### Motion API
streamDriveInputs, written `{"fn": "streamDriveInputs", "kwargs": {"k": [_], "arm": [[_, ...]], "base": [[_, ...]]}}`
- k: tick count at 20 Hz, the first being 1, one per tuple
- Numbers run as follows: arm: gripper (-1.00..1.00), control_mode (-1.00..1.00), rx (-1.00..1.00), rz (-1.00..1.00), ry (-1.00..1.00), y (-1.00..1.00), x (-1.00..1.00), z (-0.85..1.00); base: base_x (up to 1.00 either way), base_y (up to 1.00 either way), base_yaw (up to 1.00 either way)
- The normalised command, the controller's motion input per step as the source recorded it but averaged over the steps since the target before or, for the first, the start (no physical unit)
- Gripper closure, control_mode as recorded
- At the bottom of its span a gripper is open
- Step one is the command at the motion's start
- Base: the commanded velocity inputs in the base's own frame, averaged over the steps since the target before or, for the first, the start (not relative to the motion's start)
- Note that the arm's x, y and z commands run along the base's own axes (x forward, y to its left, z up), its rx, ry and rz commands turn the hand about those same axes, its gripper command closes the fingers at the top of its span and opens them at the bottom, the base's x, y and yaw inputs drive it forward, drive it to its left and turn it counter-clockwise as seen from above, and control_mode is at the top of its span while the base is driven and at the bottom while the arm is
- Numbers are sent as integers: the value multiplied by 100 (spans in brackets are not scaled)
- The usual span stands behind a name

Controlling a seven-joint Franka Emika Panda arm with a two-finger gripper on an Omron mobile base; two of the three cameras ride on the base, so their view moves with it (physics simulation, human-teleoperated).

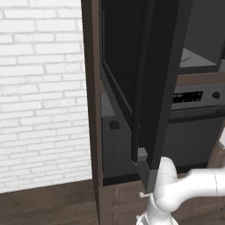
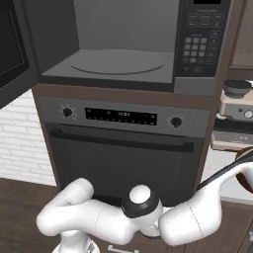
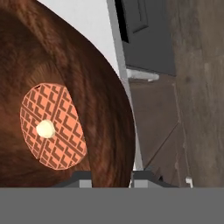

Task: Open the microwave, place the bowl with waffle inside the microwave, then close the microwave door and turn it on.

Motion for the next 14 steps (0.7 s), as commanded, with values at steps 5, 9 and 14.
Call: {"fn": "streamDriveInputs", "kwargs": {"k": [5,9,14], "arm": [[100,-100,-1,-23,-13,5,-94,47],[100,-100,-4,-2,-25,55,-79,59],[100,-100,-9,0,-24,89,-76,29]], "base": [[0,0,0],[0,0,0],[0,0,0]]}}
